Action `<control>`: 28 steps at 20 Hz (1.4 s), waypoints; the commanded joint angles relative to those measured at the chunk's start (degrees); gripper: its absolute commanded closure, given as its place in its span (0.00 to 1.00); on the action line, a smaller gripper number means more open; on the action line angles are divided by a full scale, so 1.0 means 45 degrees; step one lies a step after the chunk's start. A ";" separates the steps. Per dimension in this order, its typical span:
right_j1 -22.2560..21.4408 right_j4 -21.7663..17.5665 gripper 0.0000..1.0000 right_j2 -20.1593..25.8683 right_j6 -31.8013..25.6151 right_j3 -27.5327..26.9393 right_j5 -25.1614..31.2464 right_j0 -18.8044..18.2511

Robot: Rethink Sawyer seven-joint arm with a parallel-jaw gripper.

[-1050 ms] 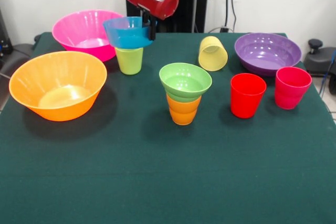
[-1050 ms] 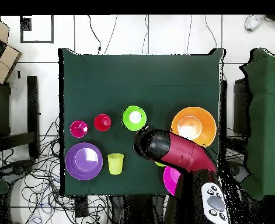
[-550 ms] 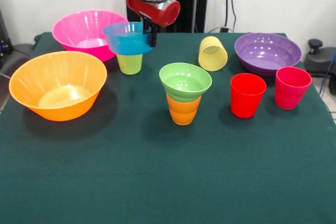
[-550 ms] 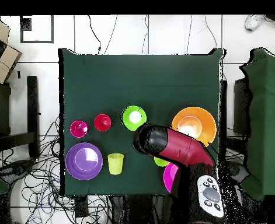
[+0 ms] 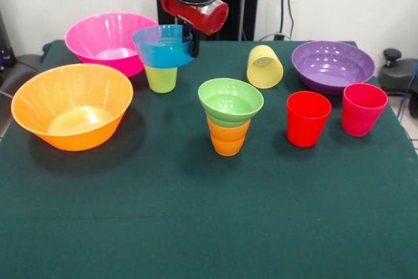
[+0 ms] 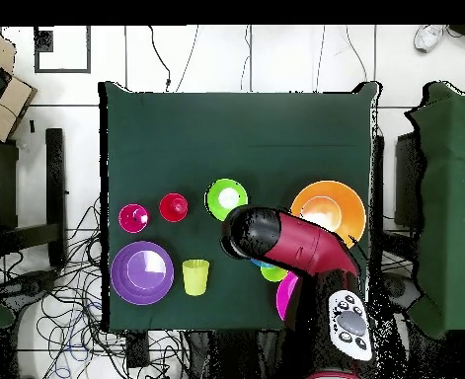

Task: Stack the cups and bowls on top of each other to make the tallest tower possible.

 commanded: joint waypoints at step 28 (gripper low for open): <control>0.1146 0.1148 1.00 -0.0386 0.2337 -0.2075 0.1586 0.1568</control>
